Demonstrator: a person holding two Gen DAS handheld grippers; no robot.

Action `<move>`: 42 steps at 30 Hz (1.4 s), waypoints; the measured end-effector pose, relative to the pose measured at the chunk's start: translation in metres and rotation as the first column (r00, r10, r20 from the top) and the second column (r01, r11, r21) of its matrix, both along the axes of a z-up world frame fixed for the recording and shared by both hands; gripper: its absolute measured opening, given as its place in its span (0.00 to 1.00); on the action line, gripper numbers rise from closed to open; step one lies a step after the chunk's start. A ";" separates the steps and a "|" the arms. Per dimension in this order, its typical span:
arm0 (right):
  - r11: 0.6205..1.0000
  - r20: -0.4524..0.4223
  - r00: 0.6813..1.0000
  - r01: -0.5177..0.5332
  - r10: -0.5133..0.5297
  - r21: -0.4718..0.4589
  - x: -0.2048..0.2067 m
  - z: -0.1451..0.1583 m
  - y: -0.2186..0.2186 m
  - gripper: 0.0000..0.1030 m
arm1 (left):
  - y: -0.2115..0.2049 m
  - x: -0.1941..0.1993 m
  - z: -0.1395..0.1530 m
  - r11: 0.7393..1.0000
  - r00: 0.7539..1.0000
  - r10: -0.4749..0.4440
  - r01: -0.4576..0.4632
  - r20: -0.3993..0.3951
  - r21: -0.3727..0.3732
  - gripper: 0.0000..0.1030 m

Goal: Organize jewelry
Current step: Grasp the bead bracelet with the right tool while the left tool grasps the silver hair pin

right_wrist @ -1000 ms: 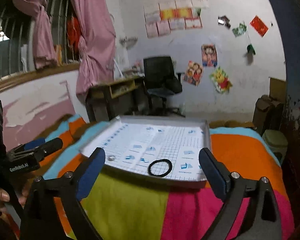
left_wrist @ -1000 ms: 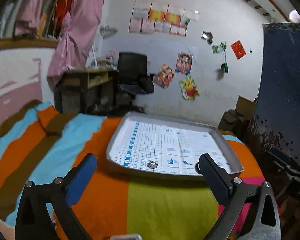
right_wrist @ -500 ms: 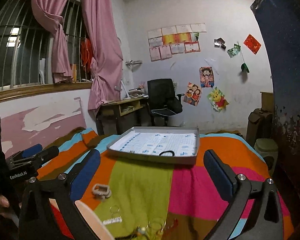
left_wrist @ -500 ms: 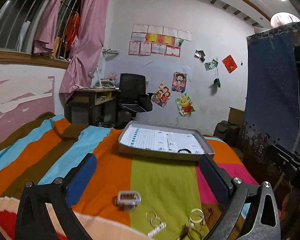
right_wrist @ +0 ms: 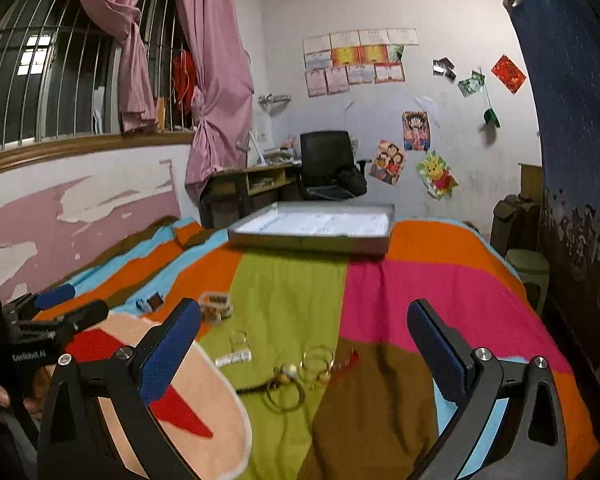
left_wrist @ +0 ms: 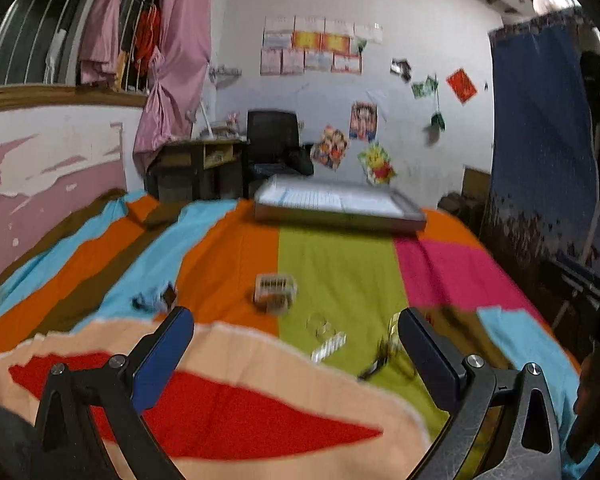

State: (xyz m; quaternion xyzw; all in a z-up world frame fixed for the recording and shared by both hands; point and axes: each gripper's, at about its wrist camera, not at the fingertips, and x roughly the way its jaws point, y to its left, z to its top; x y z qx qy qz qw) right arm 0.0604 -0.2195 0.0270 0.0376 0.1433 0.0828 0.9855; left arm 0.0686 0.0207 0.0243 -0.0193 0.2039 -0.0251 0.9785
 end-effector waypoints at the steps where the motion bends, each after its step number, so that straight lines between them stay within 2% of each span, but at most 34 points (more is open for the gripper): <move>1: 1.000 -0.007 1.000 0.001 -0.001 -0.003 -0.001 -0.004 0.001 0.99 | 0.001 -0.001 -0.004 1.000 1.000 0.004 -0.004 -0.013 -0.001 1.00; 13: 1.000 -0.063 0.998 0.021 -0.021 0.004 0.002 -0.040 0.004 0.99 | 0.003 0.010 -0.022 1.000 0.997 0.003 -0.004 -0.079 -0.017 1.00; 22: 1.000 -0.079 0.997 0.015 -0.015 0.005 0.029 -0.045 0.009 0.99 | 0.006 0.054 -0.036 1.000 0.986 -0.021 0.018 -0.167 -0.021 1.00; 31: 1.000 -0.128 0.992 0.017 -0.015 0.012 0.072 -0.055 0.011 0.99 | 0.001 0.103 -0.050 0.998 0.982 -0.060 0.058 -0.178 -0.017 1.00; 35: 0.999 -0.228 0.973 -0.041 0.035 -0.024 0.093 -0.072 0.017 0.99 | -0.002 0.122 -0.070 0.992 0.964 -0.119 0.126 -0.238 0.014 1.00; 39: 0.995 -0.326 0.941 -0.099 0.087 -0.019 0.107 -0.095 0.022 0.98 | -0.003 0.138 -0.092 0.984 0.927 -0.176 0.177 -0.330 -0.025 0.98; 42: 0.992 -0.379 0.918 -0.128 0.121 0.008 0.116 -0.112 0.026 0.97 | -0.006 0.145 -0.096 0.970 0.909 -0.242 0.233 -0.340 -0.067 0.87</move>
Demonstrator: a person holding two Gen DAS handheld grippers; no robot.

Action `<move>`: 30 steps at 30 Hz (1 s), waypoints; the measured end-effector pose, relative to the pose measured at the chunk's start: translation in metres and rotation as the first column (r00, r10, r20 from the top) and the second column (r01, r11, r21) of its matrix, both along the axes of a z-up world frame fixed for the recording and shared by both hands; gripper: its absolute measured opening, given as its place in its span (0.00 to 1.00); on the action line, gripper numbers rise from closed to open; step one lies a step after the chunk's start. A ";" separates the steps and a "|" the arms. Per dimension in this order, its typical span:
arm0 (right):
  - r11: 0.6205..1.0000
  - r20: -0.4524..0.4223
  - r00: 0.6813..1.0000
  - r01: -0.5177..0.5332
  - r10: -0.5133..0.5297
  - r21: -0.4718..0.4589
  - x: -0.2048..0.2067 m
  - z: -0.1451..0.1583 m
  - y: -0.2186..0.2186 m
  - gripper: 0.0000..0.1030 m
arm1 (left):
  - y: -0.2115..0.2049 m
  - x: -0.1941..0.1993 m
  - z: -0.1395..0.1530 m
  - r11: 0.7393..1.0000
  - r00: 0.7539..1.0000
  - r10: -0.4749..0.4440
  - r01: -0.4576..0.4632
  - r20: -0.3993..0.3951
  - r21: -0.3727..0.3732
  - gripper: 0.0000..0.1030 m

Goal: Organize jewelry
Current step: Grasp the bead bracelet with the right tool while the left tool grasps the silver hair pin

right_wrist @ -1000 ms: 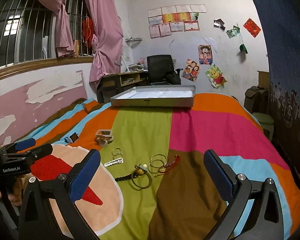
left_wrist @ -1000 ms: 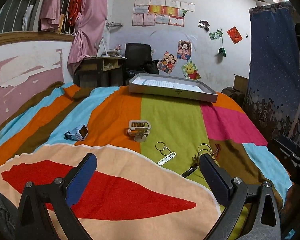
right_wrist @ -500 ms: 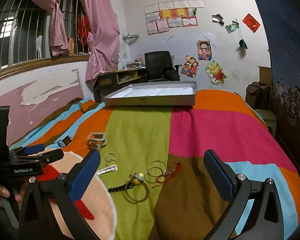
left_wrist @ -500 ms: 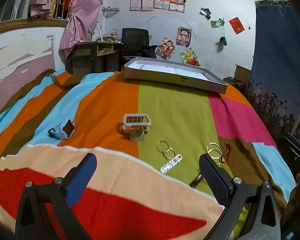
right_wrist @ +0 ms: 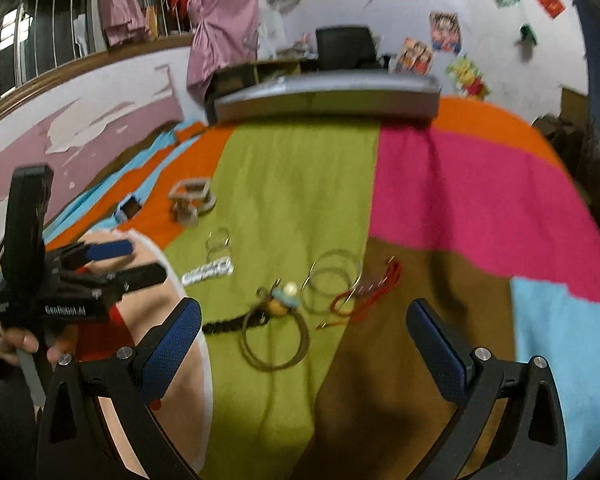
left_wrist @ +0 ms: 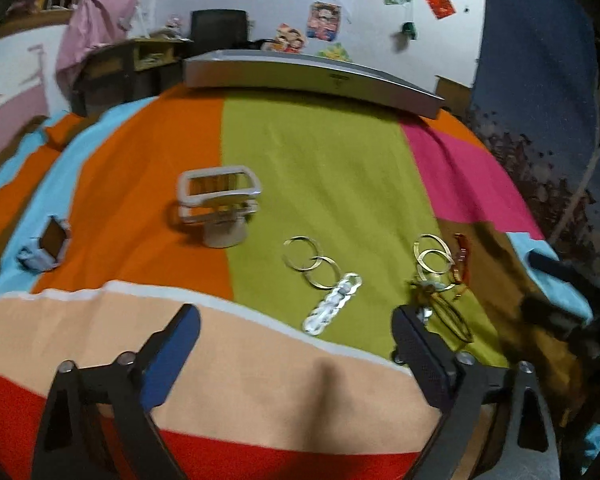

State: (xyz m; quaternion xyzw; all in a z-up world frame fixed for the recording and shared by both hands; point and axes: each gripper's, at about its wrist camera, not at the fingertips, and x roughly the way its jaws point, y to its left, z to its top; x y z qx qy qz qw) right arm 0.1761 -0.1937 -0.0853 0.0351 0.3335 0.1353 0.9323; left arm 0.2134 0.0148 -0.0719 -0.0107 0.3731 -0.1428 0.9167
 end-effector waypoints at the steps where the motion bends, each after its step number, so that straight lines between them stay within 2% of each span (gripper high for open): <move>1: 1.000 -0.012 1.000 -0.006 0.006 0.004 0.002 -0.005 0.001 0.92 | -0.001 0.002 -0.002 1.000 1.000 -0.017 0.017 -0.008 -0.007 0.82; 2: 1.000 -0.030 0.999 -0.017 0.017 0.012 0.005 -0.010 0.003 0.88 | -0.002 0.003 -0.004 0.999 0.999 -0.032 0.032 -0.018 -0.013 0.75; 4: 0.999 -0.056 0.998 -0.033 0.034 0.017 0.009 -0.019 0.007 0.74 | -0.003 0.009 -0.011 0.998 0.996 -0.061 0.059 -0.059 -0.033 0.63; 5: 0.999 -0.069 0.996 -0.047 0.048 0.019 0.011 -0.023 0.011 0.71 | -0.003 0.012 -0.015 0.997 0.994 -0.073 0.069 -0.082 -0.045 0.56; 10: 0.994 -0.095 0.990 -0.109 0.109 0.001 0.014 -0.031 0.026 0.49 | -0.004 0.019 -0.024 0.991 0.986 -0.113 0.102 -0.121 -0.091 0.43; 11: 0.992 -0.102 0.987 -0.125 0.124 -0.010 0.015 -0.032 0.031 0.47 | -0.006 0.019 -0.025 0.989 0.984 -0.125 0.114 -0.124 -0.094 0.38; 13: 0.990 -0.110 0.984 -0.141 0.138 -0.022 0.018 -0.033 0.035 0.39 | -0.012 0.022 -0.029 0.986 0.979 -0.150 0.139 -0.138 -0.088 0.34; 17: 0.987 -0.130 0.980 -0.155 0.148 -0.046 0.022 -0.036 0.044 0.31 | -0.023 0.029 -0.035 0.985 0.972 -0.170 0.164 -0.160 -0.052 0.24; 19: 0.987 -0.139 0.980 -0.152 0.144 -0.052 0.024 -0.038 0.046 0.16 | -0.027 0.032 -0.037 0.986 0.971 -0.169 0.167 -0.166 -0.031 0.21; 22: 0.988 -0.139 0.981 -0.145 0.136 -0.051 0.023 -0.037 0.046 0.06 | -0.034 0.037 -0.040 0.985 0.970 -0.167 0.172 -0.174 0.010 0.11; 24: 0.989 -0.134 0.983 -0.136 0.128 -0.054 0.022 -0.036 0.046 0.04 | -0.037 0.038 -0.042 0.983 0.969 -0.174 0.180 -0.174 0.022 0.09; 25: 0.990 -0.128 0.984 -0.129 0.121 -0.055 0.021 -0.034 0.046 0.03 | -0.037 0.039 -0.042 0.983 0.969 -0.176 0.183 -0.174 0.025 0.04; 30: 0.993 -0.100 0.990 -0.102 0.096 -0.054 0.017 -0.019 0.042 0.03 | -0.031 0.034 -0.037 0.985 0.972 -0.173 0.174 -0.156 -0.007 0.04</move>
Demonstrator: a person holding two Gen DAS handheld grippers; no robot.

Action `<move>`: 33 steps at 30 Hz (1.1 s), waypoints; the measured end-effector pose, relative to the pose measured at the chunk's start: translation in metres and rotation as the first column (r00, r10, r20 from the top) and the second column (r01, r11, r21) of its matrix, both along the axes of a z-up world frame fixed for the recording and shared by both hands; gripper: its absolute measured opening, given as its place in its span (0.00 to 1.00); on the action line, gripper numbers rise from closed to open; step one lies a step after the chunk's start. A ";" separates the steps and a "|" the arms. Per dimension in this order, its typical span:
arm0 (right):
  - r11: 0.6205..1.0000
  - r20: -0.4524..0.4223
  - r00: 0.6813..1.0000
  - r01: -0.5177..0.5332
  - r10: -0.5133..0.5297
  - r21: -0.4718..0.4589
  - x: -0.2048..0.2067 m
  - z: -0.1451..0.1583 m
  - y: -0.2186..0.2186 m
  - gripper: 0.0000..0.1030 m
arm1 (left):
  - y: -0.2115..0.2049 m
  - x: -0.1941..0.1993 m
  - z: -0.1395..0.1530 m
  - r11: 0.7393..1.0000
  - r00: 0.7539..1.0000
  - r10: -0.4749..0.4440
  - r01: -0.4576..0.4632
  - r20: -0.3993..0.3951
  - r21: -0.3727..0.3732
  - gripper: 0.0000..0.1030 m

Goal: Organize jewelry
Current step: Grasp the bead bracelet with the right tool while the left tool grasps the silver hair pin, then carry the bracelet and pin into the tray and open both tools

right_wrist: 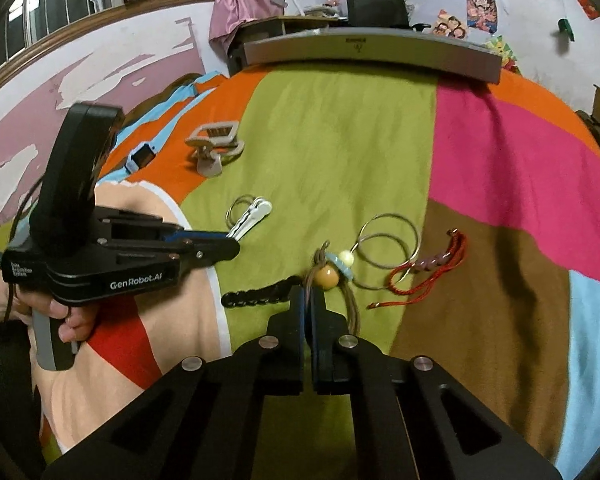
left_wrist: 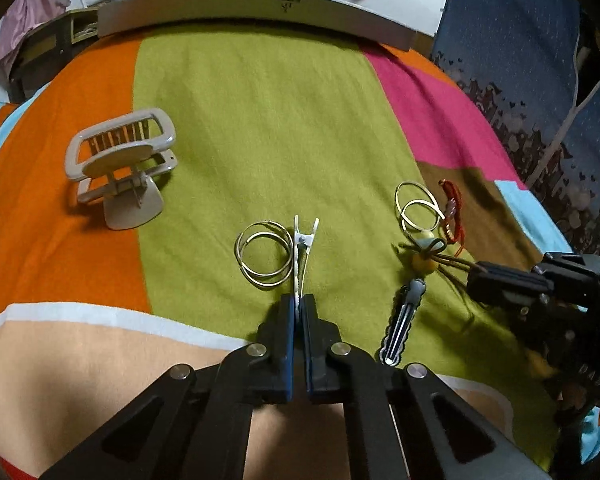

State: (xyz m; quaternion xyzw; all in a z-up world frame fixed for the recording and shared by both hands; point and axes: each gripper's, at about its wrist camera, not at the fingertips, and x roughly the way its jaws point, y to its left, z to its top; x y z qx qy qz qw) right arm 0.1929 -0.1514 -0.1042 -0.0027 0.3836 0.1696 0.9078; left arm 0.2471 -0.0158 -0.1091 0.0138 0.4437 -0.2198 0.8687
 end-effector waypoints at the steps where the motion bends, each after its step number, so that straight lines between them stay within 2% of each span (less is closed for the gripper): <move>1: 1.000 0.003 1.000 0.001 -0.001 0.003 -0.001 0.002 -0.002 0.02 | 0.002 -0.001 0.002 1.000 1.000 0.005 -0.005 0.004 -0.008 0.04; 7: 1.000 0.056 0.998 -0.015 0.015 0.010 -0.001 0.033 -0.009 0.02 | 0.017 -0.011 0.026 0.995 0.999 0.045 -0.044 0.017 -0.092 0.04; 13: 1.000 0.131 0.991 -0.029 0.027 0.012 0.016 0.085 -0.015 0.02 | 0.023 0.002 0.065 0.986 0.996 0.081 -0.074 0.041 -0.150 0.04; 20: 0.998 0.229 0.973 -0.027 0.038 -0.048 0.079 0.159 -0.015 0.02 | 0.020 0.068 0.134 0.988 0.982 0.103 -0.083 0.157 -0.130 0.04; 24: 0.999 0.252 0.968 0.009 0.000 -0.036 0.124 0.186 -0.009 0.02 | 0.019 0.116 0.163 0.987 0.974 0.123 -0.099 0.190 -0.128 0.04; 28: 0.999 0.246 0.968 0.046 -0.045 0.001 0.175 0.195 -0.004 0.02 | 0.022 0.164 0.173 0.982 0.972 0.159 -0.137 0.176 -0.130 0.04; 33: 0.997 0.184 0.980 0.077 -0.079 0.020 0.233 0.179 0.007 0.02 | 0.031 0.205 0.160 0.975 0.970 0.205 -0.192 0.127 -0.108 0.04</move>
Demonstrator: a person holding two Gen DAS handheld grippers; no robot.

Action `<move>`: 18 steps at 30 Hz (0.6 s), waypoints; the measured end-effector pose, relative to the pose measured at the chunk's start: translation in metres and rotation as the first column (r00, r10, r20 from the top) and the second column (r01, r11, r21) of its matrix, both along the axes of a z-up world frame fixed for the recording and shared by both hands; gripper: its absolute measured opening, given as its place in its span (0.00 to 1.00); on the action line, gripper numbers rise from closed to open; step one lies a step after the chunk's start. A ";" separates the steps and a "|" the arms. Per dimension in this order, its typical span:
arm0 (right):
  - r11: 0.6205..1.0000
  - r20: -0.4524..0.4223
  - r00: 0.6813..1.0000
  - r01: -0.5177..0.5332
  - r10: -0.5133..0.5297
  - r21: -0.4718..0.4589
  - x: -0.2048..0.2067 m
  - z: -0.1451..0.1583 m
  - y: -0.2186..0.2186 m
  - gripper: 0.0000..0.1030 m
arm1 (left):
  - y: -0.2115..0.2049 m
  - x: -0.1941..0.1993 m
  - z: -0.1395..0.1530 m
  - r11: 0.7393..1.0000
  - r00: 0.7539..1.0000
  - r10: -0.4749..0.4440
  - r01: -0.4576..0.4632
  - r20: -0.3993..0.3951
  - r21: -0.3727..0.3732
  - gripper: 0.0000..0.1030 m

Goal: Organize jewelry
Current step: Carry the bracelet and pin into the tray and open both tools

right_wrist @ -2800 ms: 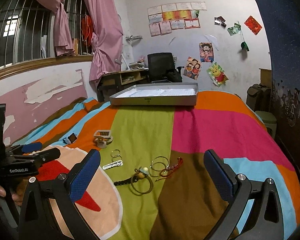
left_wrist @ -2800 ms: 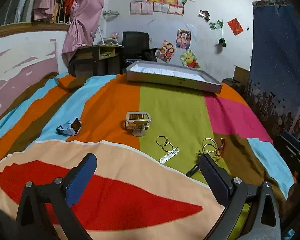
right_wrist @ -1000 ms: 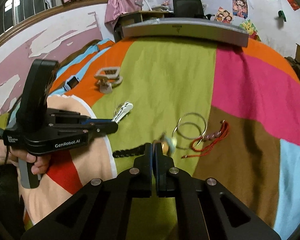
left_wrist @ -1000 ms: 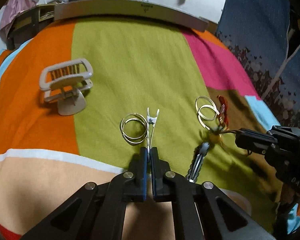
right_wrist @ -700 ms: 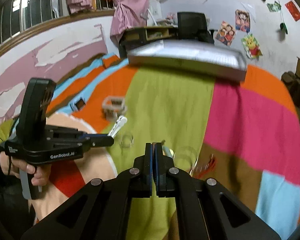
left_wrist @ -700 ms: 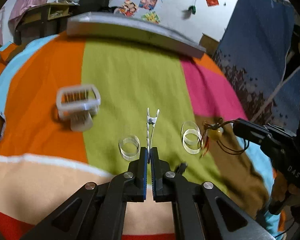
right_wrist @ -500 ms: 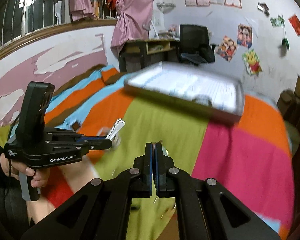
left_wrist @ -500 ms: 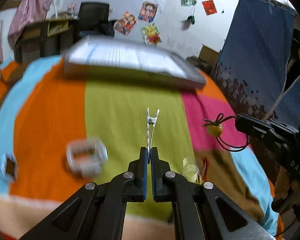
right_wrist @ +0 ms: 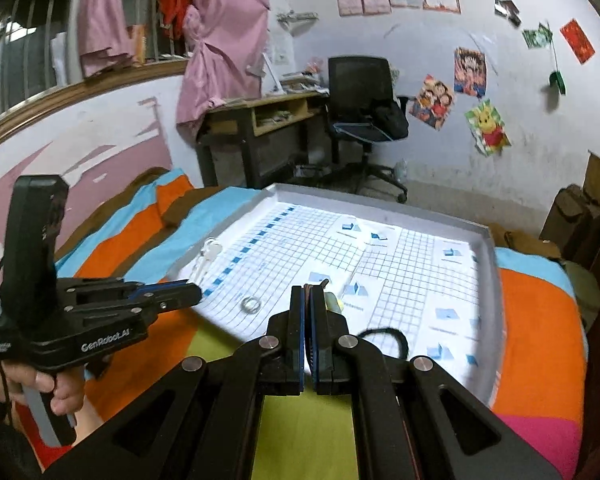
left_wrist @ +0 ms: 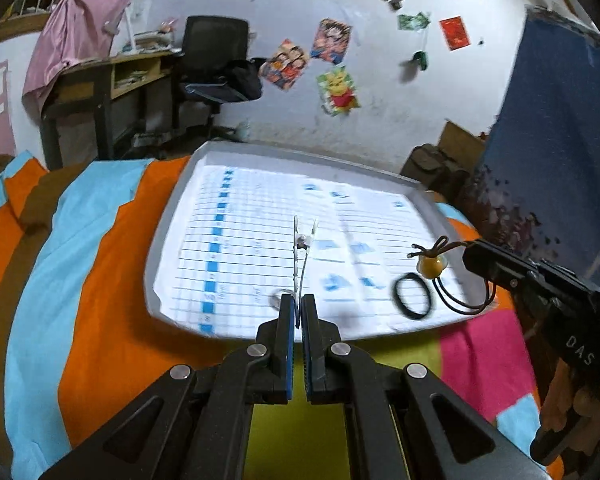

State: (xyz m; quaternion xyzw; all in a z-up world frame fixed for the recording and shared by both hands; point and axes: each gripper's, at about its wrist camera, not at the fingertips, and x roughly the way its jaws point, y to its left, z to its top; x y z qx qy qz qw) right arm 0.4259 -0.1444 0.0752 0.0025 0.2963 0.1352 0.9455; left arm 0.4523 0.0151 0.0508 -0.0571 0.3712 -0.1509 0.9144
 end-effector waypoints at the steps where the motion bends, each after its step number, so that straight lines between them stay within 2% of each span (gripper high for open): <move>1: 1.000 -0.009 1.000 0.003 -0.003 0.004 0.005 -0.006 0.003 0.02 | 0.000 0.006 -0.004 1.000 1.000 0.002 -0.002 -0.011 0.009 0.04; 5: 1.000 -0.048 0.999 0.015 -0.014 0.008 0.026 -0.029 0.007 0.02 | 0.003 0.017 -0.019 0.999 0.999 0.012 -0.011 -0.029 0.043 0.04; 13: 0.998 -0.098 0.994 0.058 -0.056 0.019 0.030 -0.053 -0.002 0.03 | 0.004 0.021 -0.027 0.996 0.998 0.066 -0.064 -0.021 0.062 0.07; 15: 0.997 -0.098 0.993 0.071 -0.068 0.020 0.027 -0.053 -0.008 0.04 | 0.003 0.020 -0.026 0.995 0.997 0.076 -0.074 -0.019 0.063 0.18; 16: 0.997 -0.096 0.993 0.077 -0.074 0.022 0.026 -0.052 -0.012 0.07 | 0.002 0.018 -0.024 0.995 0.997 0.079 -0.078 -0.012 0.064 0.33; 17: 0.996 -0.092 0.992 0.084 -0.081 0.027 0.022 -0.050 -0.015 0.09 | 0.001 0.013 -0.021 0.994 0.996 0.089 -0.089 0.005 0.061 0.52; 18: 0.996 -0.086 0.993 0.088 -0.085 0.030 0.018 -0.047 -0.018 0.18 | 0.003 0.008 -0.019 0.993 0.995 0.101 -0.102 0.022 0.054 0.60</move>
